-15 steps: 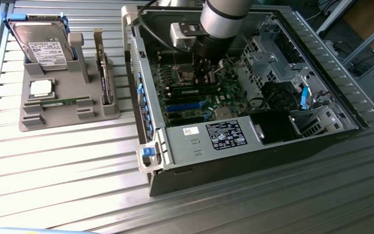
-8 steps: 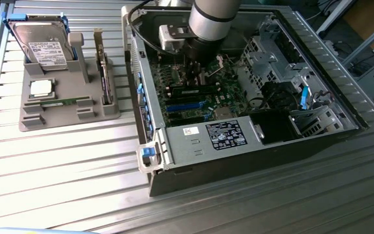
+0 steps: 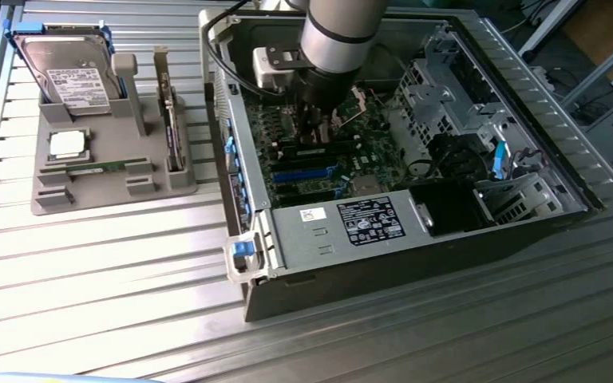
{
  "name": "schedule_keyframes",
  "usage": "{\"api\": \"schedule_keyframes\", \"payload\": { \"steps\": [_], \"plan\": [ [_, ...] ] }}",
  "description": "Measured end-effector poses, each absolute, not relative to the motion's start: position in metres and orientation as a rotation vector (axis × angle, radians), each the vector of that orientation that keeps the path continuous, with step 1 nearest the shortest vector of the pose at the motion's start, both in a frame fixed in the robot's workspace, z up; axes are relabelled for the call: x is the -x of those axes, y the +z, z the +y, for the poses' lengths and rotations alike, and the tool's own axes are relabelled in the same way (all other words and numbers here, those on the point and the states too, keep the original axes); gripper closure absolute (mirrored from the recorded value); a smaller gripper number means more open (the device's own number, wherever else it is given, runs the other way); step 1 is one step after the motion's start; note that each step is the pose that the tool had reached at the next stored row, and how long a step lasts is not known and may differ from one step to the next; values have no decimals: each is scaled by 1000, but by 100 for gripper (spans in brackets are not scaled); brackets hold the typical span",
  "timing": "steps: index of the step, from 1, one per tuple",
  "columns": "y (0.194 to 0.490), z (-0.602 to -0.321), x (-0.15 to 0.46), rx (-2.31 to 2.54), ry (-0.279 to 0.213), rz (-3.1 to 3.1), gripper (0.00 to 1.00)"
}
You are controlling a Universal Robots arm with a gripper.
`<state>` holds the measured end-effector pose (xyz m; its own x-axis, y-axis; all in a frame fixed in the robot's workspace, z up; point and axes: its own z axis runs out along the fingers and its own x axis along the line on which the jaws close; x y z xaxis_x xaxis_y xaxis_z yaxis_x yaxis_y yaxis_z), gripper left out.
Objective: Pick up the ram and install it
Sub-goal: 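Press down the ram until it locks into place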
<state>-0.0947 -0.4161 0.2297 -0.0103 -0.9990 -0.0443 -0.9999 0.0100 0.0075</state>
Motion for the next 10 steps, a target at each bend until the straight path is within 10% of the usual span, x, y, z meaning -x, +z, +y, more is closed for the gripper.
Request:
{"api": "schedule_keyframes", "payload": {
  "steps": [10],
  "plan": [
    [246,-416,49,2191,57,2213,90]
  ]
}}
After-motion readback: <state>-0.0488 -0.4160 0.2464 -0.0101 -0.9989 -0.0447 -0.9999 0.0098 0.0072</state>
